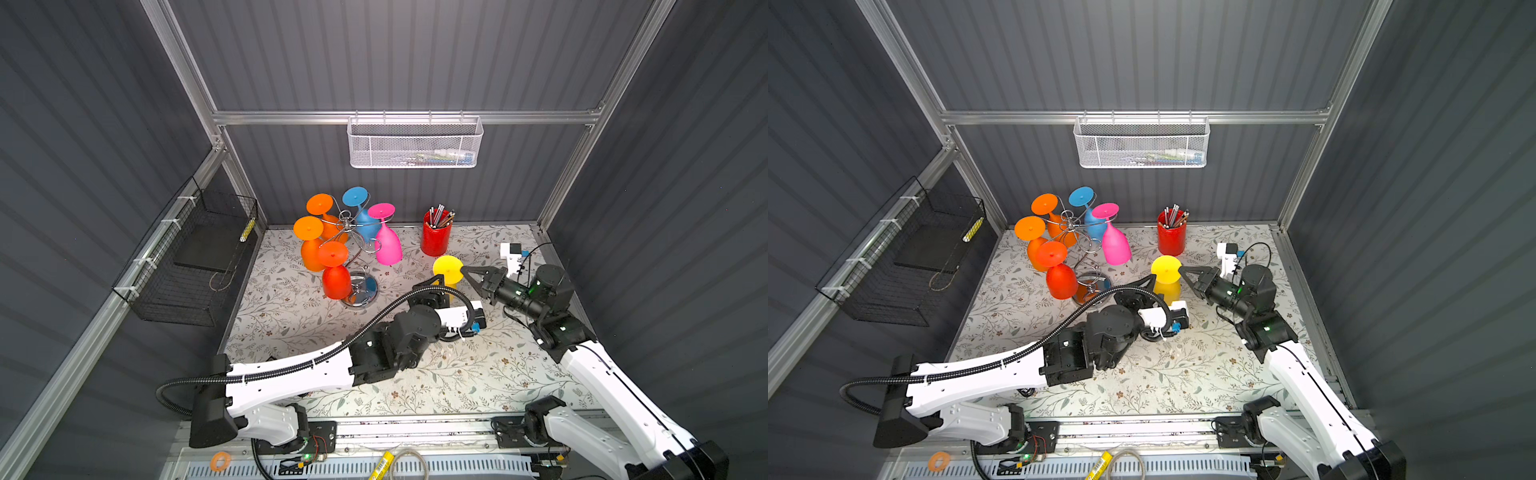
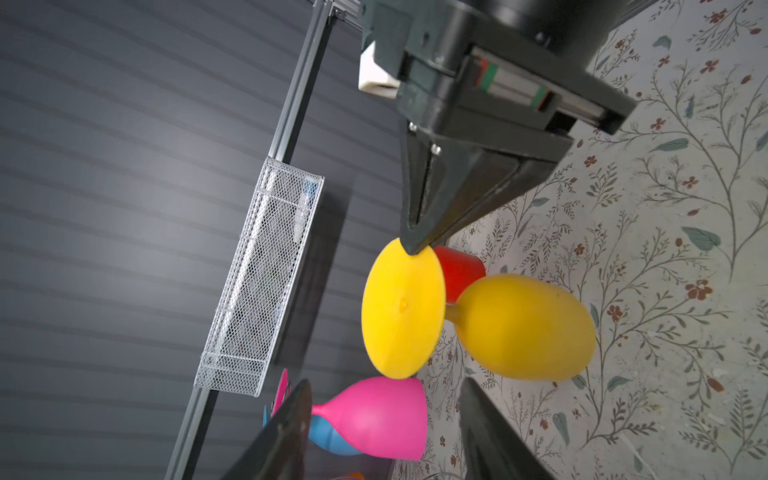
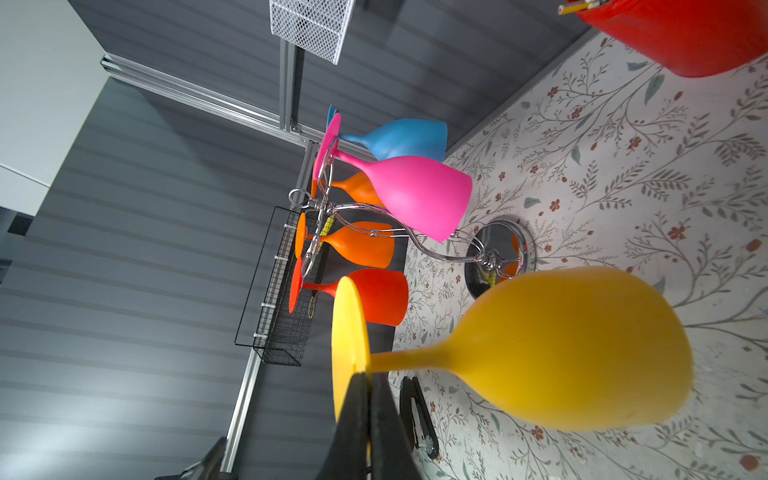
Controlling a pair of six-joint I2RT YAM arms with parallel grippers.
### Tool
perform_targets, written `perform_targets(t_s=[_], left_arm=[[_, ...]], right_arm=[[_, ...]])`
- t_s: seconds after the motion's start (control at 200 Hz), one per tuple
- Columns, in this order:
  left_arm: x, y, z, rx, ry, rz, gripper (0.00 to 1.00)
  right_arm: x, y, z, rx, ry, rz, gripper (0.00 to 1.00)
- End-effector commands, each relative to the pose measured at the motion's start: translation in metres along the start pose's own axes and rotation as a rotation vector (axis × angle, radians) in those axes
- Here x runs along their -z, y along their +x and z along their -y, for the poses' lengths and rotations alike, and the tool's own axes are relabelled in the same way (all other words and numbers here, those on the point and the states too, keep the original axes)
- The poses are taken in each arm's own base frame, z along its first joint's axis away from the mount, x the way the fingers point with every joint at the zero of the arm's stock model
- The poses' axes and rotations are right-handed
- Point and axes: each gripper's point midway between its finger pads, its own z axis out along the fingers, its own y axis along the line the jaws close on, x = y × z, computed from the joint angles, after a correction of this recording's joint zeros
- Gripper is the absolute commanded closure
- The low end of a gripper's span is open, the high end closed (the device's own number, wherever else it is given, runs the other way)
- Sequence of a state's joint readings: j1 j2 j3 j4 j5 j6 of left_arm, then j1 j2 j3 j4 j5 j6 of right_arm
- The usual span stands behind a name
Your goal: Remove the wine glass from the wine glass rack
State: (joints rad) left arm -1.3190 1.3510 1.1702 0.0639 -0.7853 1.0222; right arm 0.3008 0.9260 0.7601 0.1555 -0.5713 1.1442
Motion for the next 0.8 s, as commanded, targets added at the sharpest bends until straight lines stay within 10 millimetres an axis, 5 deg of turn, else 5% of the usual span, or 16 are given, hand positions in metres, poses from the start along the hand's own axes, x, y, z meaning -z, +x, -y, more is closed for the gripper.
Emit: perform_targets(t_s=[0.0, 0.47, 0.795], left_arm=[[0.001, -0.008, -0.009, -0.035, -0.013, 0.026, 0.43], [-0.022, -0.010, -0.002, -0.201, -0.069, 0.017, 0.48], [-0.042, 0.007, -0.006, -0.212, -0.076, -0.024, 0.50]], right_arm=[[0.004, -0.002, -0.013, -0.018, -0.054, 0.005, 1.00], [0.006, -0.003, -0.010, -0.067, -0.088, 0.002, 1.00], [0.005, -0.005, -0.013, -0.068, -0.096, 0.002, 1.00]])
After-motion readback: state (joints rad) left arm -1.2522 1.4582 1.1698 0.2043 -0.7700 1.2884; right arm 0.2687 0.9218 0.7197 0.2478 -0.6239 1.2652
